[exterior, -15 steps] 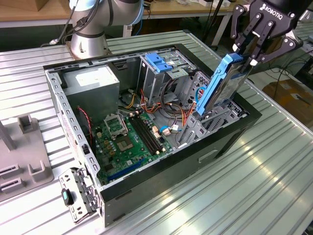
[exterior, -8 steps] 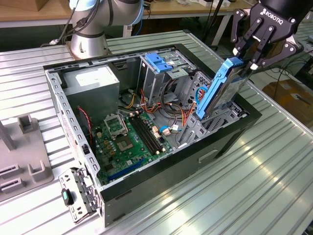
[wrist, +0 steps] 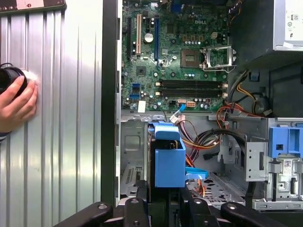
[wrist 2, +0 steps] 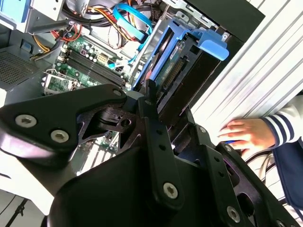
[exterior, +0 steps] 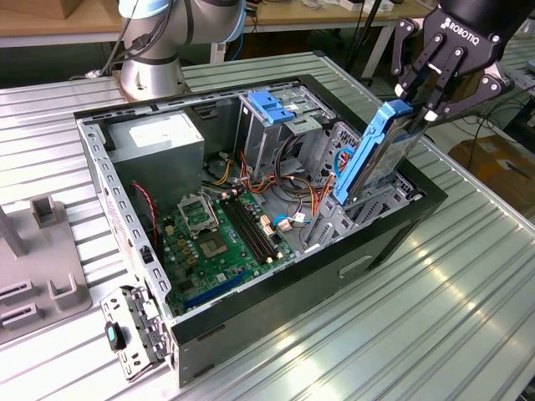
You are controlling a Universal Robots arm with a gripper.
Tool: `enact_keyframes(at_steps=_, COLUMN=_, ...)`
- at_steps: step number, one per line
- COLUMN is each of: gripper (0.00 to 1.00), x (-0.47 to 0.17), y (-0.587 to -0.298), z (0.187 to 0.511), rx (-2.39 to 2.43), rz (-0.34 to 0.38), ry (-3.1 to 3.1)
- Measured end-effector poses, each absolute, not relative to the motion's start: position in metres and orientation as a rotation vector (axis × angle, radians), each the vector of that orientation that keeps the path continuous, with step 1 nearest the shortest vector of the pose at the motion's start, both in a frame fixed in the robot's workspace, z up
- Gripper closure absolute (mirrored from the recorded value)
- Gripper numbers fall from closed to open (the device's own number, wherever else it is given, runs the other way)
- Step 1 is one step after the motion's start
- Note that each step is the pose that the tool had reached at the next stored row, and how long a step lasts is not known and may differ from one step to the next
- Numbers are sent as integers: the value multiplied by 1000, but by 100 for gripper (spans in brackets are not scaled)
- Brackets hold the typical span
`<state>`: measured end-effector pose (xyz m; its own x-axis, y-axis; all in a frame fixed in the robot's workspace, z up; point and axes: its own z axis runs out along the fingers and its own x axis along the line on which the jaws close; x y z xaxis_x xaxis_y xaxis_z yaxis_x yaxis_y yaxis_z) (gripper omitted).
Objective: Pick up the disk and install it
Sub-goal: 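Insert the disk into the insertion slot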
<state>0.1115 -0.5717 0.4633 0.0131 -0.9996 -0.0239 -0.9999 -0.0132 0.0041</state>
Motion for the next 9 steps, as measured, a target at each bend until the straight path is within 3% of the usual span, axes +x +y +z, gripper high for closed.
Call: enact_keyframes(at_steps=9, gripper=65, x=111, y=-571, z=461, rx=-2226, rz=31, ry=2197)
